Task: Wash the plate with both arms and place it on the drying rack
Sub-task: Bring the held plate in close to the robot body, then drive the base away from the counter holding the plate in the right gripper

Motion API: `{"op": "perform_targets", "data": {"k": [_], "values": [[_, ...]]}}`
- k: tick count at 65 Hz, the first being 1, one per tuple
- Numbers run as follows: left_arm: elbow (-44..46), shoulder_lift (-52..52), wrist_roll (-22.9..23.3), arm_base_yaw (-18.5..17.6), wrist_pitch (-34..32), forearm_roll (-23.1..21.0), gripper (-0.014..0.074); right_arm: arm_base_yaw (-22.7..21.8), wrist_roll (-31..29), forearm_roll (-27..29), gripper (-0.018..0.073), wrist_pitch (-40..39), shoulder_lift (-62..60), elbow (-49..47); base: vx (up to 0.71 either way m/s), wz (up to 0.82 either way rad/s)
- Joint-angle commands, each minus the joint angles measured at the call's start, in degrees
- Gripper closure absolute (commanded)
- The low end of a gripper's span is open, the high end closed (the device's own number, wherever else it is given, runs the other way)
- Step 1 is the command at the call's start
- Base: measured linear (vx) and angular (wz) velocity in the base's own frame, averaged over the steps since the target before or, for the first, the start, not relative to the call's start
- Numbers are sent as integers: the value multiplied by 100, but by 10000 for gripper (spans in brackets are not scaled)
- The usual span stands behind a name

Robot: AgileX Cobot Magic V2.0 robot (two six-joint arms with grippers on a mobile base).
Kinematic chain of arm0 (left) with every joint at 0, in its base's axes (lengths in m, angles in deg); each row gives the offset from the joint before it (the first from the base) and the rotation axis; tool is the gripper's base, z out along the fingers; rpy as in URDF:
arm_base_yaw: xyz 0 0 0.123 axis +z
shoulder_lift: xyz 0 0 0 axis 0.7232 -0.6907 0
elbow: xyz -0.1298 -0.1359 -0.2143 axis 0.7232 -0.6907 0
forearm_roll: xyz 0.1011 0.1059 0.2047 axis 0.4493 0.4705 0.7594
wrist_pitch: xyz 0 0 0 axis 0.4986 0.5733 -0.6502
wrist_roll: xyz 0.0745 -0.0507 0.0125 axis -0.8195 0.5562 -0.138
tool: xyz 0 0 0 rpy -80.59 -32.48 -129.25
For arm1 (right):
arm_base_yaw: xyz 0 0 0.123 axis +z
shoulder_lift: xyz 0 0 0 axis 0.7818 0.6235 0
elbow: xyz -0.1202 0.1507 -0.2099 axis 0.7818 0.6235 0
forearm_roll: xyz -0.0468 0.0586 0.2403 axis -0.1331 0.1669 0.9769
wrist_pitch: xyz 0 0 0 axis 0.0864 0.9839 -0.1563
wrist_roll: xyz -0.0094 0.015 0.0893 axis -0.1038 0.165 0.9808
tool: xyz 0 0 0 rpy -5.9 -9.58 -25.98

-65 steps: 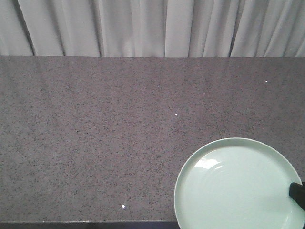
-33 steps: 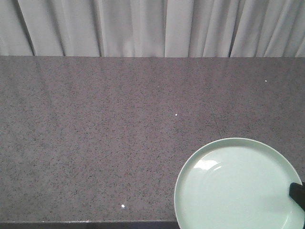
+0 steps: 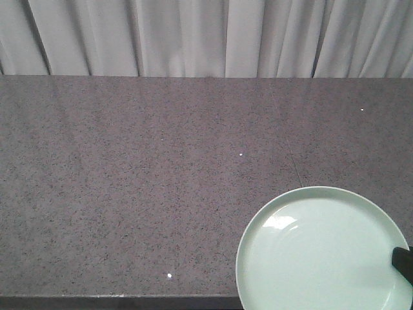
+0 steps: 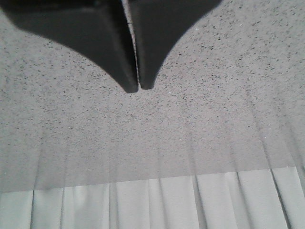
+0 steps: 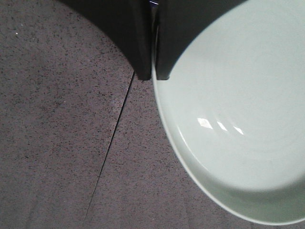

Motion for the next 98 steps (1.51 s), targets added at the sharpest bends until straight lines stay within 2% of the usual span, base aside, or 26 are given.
{"op": "perform_targets", "data": {"k": [1,38,98], "values": [[120,82,38,7,-402,-14,603,-39,-46,202,561,-349,25,-154,-2,6],[120,82,38,7,-402,-14,603,-39,-46,202,561,-349,25,-154,-6,23],[120,82,38,7,-402,-14,603,-39,-46,202,561,-343,25,-154,-12,48]]}}
